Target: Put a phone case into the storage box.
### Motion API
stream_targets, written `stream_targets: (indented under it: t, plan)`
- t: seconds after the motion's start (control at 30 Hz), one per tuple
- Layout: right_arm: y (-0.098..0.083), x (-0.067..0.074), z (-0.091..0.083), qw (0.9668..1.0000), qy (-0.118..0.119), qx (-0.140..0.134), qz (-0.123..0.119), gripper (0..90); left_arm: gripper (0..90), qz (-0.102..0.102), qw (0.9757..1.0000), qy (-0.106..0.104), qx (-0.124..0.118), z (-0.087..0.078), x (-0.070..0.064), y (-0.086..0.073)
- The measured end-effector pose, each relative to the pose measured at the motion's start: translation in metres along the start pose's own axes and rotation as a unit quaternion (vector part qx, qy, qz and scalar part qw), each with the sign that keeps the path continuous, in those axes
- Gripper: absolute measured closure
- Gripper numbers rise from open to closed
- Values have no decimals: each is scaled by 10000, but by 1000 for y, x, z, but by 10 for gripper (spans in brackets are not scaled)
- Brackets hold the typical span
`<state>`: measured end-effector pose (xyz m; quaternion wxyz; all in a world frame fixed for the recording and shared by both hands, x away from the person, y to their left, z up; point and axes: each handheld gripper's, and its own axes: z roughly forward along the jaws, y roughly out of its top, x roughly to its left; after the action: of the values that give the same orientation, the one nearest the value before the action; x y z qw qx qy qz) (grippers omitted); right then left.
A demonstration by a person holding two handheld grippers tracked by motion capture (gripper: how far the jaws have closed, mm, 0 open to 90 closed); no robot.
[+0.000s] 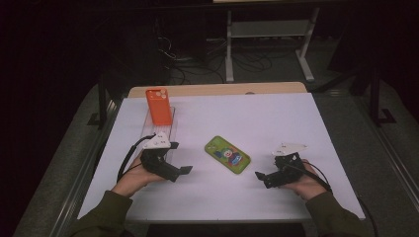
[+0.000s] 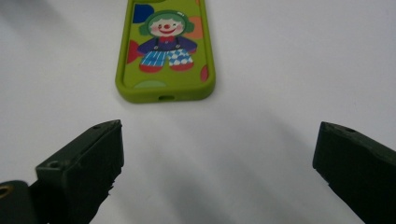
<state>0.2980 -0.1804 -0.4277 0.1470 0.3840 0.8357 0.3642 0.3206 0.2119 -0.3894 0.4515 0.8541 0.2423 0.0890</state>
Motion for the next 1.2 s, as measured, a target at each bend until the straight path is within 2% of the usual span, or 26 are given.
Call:
stream_targets:
  t: [0.2,0.3,0.37,0.5,0.53,0.67,0.9,1.1,1.2]
  plan:
    - [20,0,10,9999,23,126,-19,14,0,-21,10000,0,-17,-1,1,0]
    - [31,1,16,9996,135,260,9,14,0,-13,10000,-7,-13,-1,0,0]
    - [38,1,22,9994,159,304,-88,14,0,-28,10000,-7,-13,0,0,-1]
    - [50,7,35,9989,237,390,-91,14,0,-46,10000,-28,-24,0,0,-1]
    - [53,8,39,9989,239,366,-186,14,0,-56,10000,-27,-29,0,0,-1]
    - [63,17,53,9983,302,424,-250,19,0,-50,10000,-31,-25,0,0,-1]
    - [70,27,75,9974,288,566,-345,32,0,-40,10000,-44,-29,0,0,-1]
    - [69,30,91,9955,232,761,-525,41,0,-42,10000,-48,-37,0,0,-1]
    - [68,32,95,9948,286,847,-490,58,0,-29,10000,-48,-18,0,0,0]
